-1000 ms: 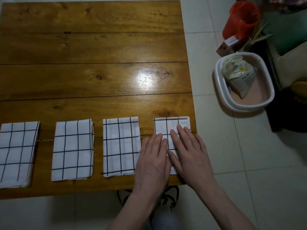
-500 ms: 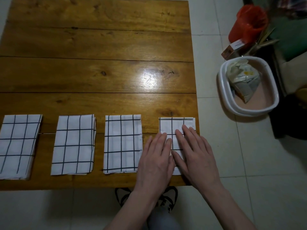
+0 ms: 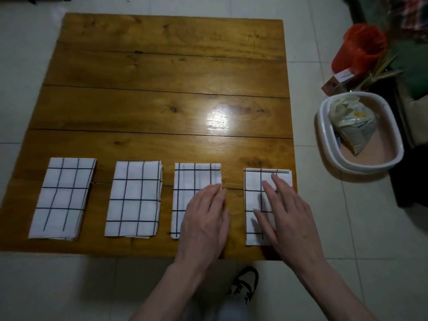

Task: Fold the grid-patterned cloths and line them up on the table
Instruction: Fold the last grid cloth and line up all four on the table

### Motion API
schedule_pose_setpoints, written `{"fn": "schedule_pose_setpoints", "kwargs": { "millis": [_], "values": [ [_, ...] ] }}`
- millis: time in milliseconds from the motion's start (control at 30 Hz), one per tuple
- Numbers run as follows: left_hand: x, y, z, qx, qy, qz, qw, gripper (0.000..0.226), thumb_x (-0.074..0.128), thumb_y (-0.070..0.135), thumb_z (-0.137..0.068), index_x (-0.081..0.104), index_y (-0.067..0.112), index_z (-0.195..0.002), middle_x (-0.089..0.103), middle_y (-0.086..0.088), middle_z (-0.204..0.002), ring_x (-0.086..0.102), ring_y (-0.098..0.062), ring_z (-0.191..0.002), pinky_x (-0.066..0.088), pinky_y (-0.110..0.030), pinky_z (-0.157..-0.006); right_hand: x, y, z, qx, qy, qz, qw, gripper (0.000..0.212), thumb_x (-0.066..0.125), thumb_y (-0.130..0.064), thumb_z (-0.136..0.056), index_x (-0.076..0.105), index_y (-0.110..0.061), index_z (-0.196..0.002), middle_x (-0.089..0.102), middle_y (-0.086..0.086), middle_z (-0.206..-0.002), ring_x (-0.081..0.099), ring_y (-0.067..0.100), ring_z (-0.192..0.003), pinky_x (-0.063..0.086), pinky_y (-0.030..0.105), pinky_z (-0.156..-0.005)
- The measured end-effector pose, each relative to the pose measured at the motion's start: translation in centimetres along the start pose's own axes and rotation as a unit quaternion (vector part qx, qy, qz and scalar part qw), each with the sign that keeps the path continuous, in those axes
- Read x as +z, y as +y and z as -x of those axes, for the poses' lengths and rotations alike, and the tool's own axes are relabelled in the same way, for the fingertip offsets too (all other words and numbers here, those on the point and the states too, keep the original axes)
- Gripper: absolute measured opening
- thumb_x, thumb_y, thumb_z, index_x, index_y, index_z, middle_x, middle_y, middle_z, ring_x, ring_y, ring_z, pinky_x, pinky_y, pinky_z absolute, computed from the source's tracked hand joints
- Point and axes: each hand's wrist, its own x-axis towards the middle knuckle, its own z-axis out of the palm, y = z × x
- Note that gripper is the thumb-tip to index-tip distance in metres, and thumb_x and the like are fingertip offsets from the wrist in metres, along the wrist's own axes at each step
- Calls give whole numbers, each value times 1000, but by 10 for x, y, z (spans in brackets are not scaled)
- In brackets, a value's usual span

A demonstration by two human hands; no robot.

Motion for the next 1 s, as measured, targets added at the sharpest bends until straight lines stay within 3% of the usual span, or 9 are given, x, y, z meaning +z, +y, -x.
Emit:
{"fn": "schedule_pose_setpoints", "kwargs": {
  "millis": [133, 300, 433, 567, 733, 867, 1000],
  "values": [
    [-16, -33, 4, -21, 10, -50, 998, 46, 61, 18, -97, 57, 8, -142, 58, -11, -142, 51, -24, -136, 45, -47, -115, 0, -37, -11, -40, 8, -22, 999, 62, 54, -43, -102, 41, -13, -155, 42, 11, -159, 44, 26, -144, 40, 41, -114],
    [-22, -53, 9, -45, -9, -114, 992, 54, 56, 24, -97, 51, 4, -147, 54, -18, -148, 49, -32, -141, 41, -54, -117, 18, -81, -22, -64, -36, -10, 997, 65, 57, -43, -101, 38, -16, -157, 38, 8, -162, 37, 23, -150, 34, 43, -122],
    [-21, -65, 11, -22, -38, -135, 990, 57, 58, 28, -96, 51, 6, -148, 50, -17, -154, 44, -32, -147, 35, -52, -122, 34, -105, -32, -69, -57, 20, 996, 63, 43, -49, -104, 36, -17, -158, 36, 7, -165, 31, 24, -154, 28, 46, -124],
    [-21, -70, 10, -6, -49, -137, 989, 57, 60, 28, -96, 51, 6, -148, 50, -17, -154, 44, -31, -147, 33, -50, -123, 45, -109, -32, -72, -80, 28, 994, 65, 31, -52, -105, 35, -17, -160, 34, 7, -167, 29, 23, -155, 27, 46, -125],
    [-22, -66, 12, 4, -60, -134, 989, 57, 62, 27, -94, 52, 6, -147, 52, -17, -152, 47, -31, -144, 35, -50, -122, 46, -103, -24, -66, -90, 39, 993, 65, 34, -54, -105, 36, -17, -159, 36, 7, -166, 32, 23, -154, 29, 45, -124],
    [-20, -61, 18, 6, -72, -129, 989, 59, 61, 30, -94, 52, 8, -147, 52, -16, -152, 48, -31, -143, 36, -49, -121, 43, -95, -16, -70, -89, 40, 993, 65, 33, -55, -105, 37, -18, -159, 36, 6, -165, 32, 22, -154, 23, 43, -122],
    [-17, -58, 22, 5, -74, -125, 989, 61, 64, 34, -93, 52, 9, -147, 52, -16, -152, 48, -31, -143, 37, -50, -120, 42, -84, -12, -75, -104, 40, 991, 66, 35, -57, -106, 32, -22, -161, 28, 2, -169, 26, 19, -156, 22, 44, -123]
  ]
}}
